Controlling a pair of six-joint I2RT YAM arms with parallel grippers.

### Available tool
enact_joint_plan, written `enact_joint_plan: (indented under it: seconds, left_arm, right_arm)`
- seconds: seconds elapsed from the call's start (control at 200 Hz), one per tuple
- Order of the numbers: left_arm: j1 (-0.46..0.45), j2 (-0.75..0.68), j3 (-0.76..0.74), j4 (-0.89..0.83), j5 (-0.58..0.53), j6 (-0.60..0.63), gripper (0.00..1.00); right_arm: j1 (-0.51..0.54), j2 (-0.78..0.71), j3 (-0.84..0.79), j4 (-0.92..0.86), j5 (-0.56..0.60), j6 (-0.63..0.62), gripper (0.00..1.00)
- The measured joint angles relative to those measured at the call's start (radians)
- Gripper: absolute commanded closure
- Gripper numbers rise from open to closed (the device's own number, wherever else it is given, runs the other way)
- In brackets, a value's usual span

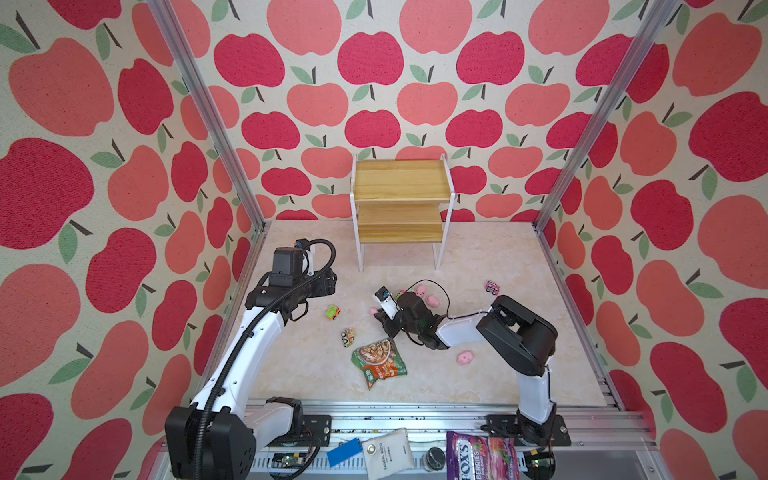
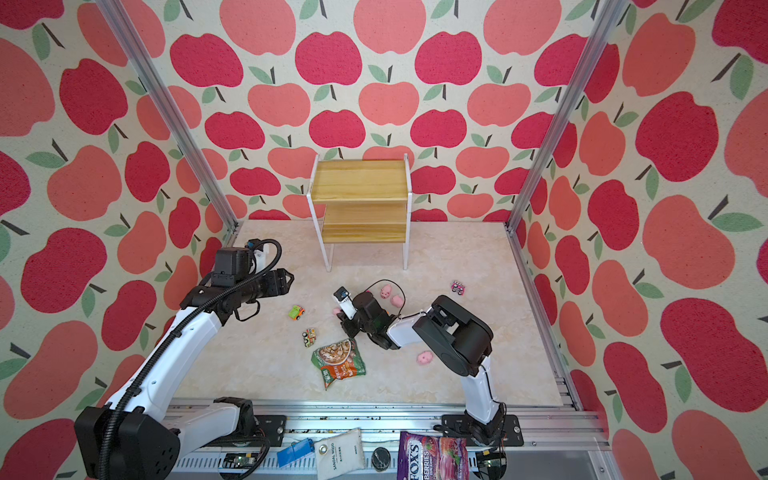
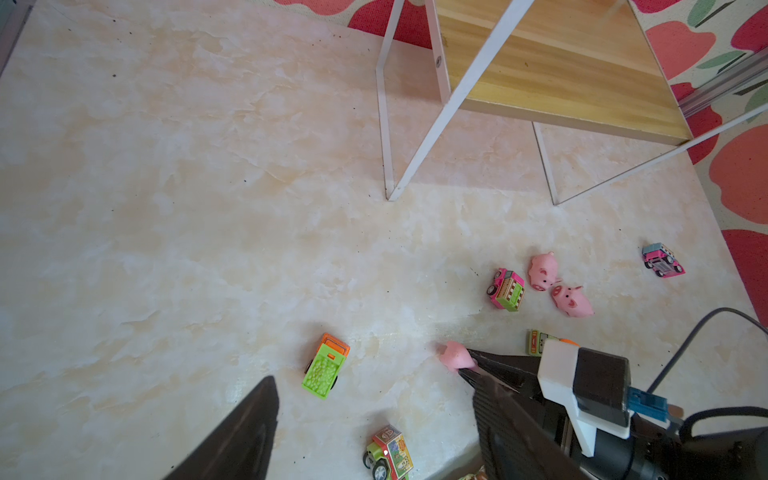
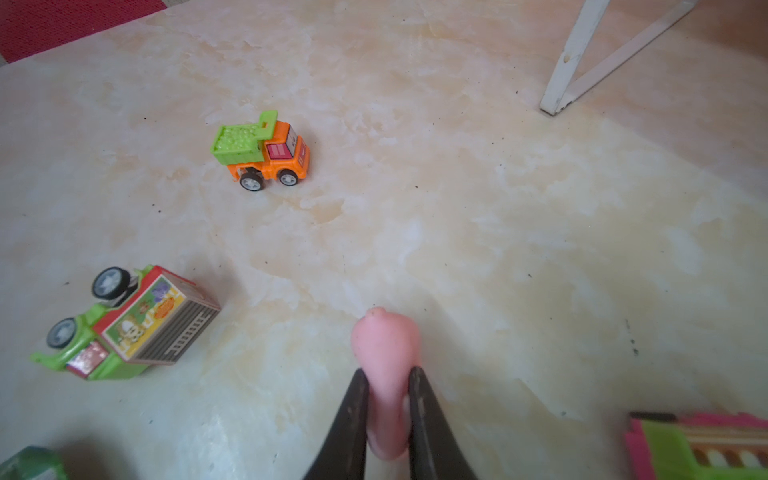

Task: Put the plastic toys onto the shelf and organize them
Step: 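Carry the pig with the right gripper onto the lower shelf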

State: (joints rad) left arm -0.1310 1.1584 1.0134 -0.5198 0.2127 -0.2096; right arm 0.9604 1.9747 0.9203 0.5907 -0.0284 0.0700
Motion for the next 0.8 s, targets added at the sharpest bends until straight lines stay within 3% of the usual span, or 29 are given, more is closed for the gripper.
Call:
enact_joint_plan:
  seconds: [0.37, 0.8]
  left_arm:
    - [0.018, 0.000, 0.000, 0.000, 0.004, 0.000, 0.24]
    - [0.023, -0.022, 0.000, 0.000, 0.012, -0.001, 0.24]
  right_arm:
    - [0.002, -0.163, 0.086, -0.128, 0.066, 0.024, 0.82]
    - [-0.018, -0.133, 0.478, -0.321, 0.338, 0.196, 0.82]
